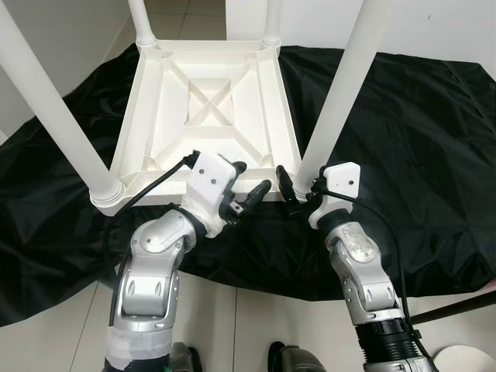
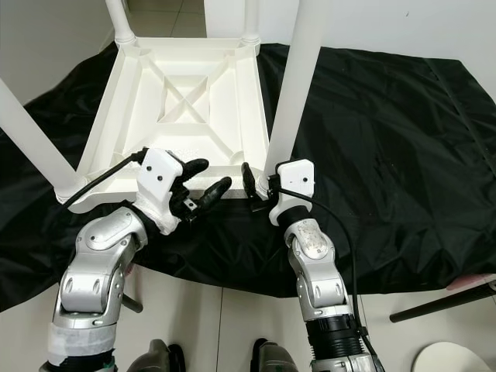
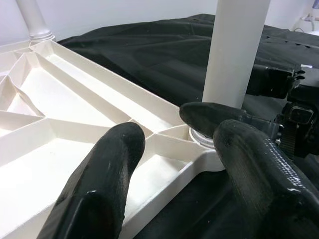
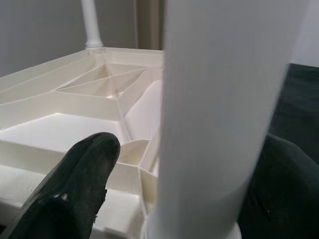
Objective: Building children table
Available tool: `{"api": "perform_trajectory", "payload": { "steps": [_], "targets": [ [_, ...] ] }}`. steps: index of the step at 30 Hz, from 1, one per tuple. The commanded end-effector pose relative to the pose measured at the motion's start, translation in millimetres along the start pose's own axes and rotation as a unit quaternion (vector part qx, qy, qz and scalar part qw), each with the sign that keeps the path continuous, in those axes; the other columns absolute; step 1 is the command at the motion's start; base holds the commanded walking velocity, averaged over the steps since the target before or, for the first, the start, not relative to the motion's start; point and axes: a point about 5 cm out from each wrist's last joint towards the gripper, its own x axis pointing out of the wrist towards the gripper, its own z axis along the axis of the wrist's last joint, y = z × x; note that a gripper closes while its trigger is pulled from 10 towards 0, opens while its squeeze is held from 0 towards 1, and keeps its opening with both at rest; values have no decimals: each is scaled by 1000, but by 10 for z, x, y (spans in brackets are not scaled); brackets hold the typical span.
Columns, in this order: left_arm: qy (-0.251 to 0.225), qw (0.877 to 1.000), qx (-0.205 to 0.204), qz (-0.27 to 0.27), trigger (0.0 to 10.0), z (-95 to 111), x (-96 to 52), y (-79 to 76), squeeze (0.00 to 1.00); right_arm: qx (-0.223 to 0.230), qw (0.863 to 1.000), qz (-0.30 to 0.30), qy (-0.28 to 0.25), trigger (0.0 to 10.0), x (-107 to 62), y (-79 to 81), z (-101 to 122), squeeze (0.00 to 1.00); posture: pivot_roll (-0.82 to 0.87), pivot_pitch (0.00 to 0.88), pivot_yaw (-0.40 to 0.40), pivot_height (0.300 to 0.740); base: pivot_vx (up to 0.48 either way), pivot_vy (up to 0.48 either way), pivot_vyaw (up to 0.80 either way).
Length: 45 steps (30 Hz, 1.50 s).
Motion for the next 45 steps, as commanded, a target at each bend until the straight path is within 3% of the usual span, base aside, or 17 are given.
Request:
{"api": "perform_trajectory", "payload": {
  "steps": [1, 14, 31, 45],
  "targets": [
    [1, 994, -1, 114, 10000, 19, -30, 116, 0, 6, 1000, -7, 4, 10000, 9, -5, -10, 0, -89, 108, 7, 740, 0, 0, 0],
    [3, 990, 20, 139, 10000, 49, -56, 187, 0, -47, 998, -36, -1, 10000, 40, -94, 61, 0, -76, 75, 2, 740, 0, 0, 0],
    [19, 988, 31, 149, 10000, -1, 10, 245, 0, -68, 997, -28, 0, 10000, 35, -60, 11, 0, -120, 55, 39, 740, 0, 0, 0],
    [22, 987, 64, 146, 10000, -27, 13, 275, 0, -79, 996, -33, 5, 10000, 83, -75, -15, 0, -133, 26, 51, 740, 0, 0, 0]
  ]
}}
